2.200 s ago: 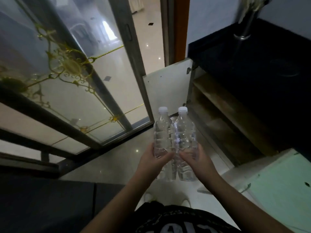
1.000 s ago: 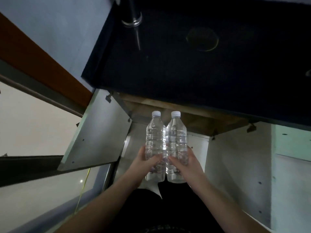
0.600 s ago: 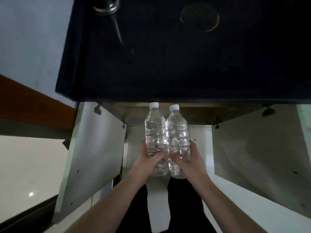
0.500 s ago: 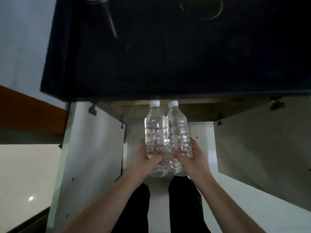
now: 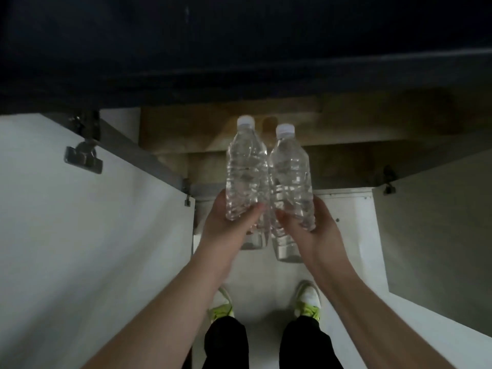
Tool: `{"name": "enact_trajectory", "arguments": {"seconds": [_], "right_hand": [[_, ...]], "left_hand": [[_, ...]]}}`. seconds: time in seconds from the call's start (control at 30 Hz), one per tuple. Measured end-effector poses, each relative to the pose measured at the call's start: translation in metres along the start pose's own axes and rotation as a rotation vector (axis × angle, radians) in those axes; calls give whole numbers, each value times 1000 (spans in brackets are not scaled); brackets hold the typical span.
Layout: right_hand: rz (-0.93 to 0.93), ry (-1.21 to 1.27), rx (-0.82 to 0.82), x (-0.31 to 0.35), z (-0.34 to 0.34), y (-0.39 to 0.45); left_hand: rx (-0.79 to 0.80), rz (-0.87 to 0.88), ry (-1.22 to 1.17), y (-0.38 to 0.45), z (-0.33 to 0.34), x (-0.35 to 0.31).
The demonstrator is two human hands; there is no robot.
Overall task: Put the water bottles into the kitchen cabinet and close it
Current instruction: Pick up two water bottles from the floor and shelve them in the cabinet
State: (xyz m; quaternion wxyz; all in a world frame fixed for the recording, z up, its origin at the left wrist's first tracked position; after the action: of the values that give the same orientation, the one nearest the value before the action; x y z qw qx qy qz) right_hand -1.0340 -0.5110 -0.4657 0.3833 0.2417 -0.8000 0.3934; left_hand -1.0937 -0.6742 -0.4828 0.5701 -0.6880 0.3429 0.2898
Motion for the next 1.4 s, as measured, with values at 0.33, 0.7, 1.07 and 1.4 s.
{"name": "enact_trajectory", "arguments": {"seconds": [0.33, 0.7, 1.07, 1.4], "right_hand": [[-75, 38, -105, 12, 51, 78], [-196, -154, -191, 28, 75, 127], [-266, -338, -299, 41, 85, 148], [-332, -379, -197, 51, 85, 162]], "left_hand": [[-96, 158, 100, 76, 15, -30], [-151, 192, 205, 129, 12, -27], [-341, 383, 248, 133, 5, -32], [-404, 466, 371, 150, 6, -39]]}}
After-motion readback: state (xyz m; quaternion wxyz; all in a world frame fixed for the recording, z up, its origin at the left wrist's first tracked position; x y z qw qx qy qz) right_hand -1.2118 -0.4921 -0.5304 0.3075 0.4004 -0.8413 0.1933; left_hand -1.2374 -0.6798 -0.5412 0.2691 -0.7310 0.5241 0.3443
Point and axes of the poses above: each hand's wrist, its own y-axis towards the middle knuckle, its own z-axis out of the palm, x = y × z, the point moved 6 cm from there along y, towards the middle knuckle, and after that the axes turned 12 degrees about -x, right-handed, at the moved point
